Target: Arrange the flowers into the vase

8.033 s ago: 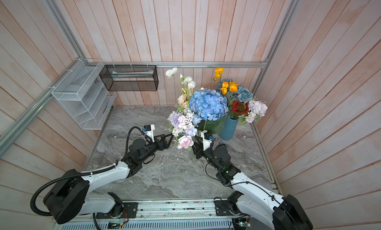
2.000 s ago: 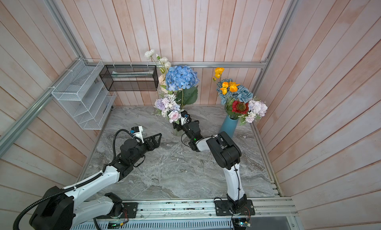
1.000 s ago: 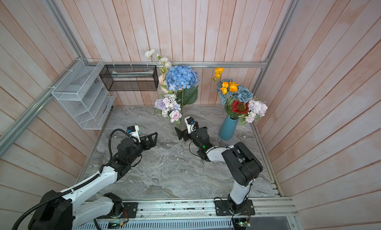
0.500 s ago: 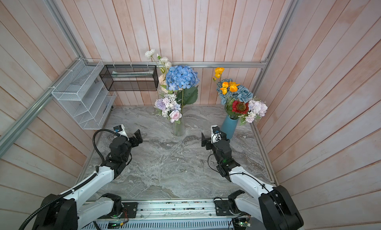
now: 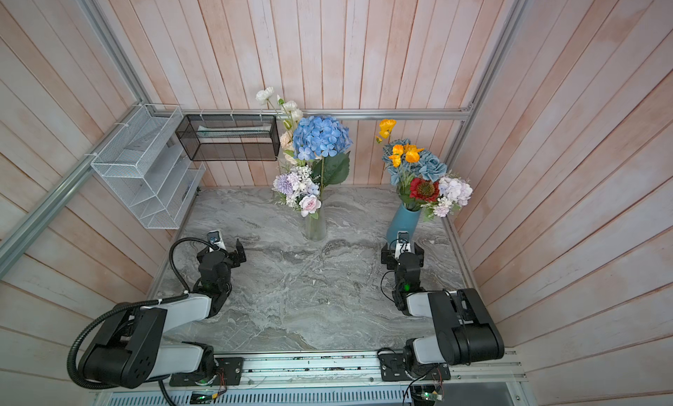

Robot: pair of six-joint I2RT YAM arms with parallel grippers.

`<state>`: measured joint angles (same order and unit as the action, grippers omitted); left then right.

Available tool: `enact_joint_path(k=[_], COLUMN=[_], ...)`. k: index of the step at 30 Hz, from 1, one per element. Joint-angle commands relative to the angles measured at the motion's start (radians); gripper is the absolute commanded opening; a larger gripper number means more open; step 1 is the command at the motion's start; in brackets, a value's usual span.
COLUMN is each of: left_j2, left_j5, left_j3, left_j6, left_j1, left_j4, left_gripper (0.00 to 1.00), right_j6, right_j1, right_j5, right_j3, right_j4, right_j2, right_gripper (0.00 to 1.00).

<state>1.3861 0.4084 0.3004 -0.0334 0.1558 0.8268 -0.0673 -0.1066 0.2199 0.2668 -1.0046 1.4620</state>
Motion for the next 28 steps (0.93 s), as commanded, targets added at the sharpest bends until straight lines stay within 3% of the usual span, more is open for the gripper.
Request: enact_joint_path(k=[1,3,5,9,11,28], left_j2=[0.050,0.073,0.110,0.190,0.144,0.157], left_j5=[-0.090,-0.182,-0.239,-0.309,-0.319,-0.374], left_j3=[-0.012,-0.019,-0.065,-0.106,-0.061,-0.018], left_j6=[0.071,0.069,0.077,0.065,0.056,0.034], left_j1=[-0.042,-0.066,-0.079,-0.110,-0.113,-0.150], left_j4=[0.230,0.246,0.366,0.522,0.351,0.296], left_gripper=[1.00,1.00,1.00,1.00,1.00,1.00], right_j6=[0.038,0.097,0.121,0.101,0.093,0.090], right_j1=[0.084,0.150,0.176,0.171,0.152,0.144], right_j5=[-0.152,-0.216,-0.249,-0.251,-0.205,-0.191], right_j3=[0.041,-0.002,-0.043,-0.019,-0.023,-0.021], right_j4=[-0.058,-0.161,-0.260,-0.188,-0.203,-0.193], right_j2=[0.016,0.043,0.069,0.055,0.057,0.054], right_gripper=[0.98,0.98,0.98,0.98,0.98,0.98])
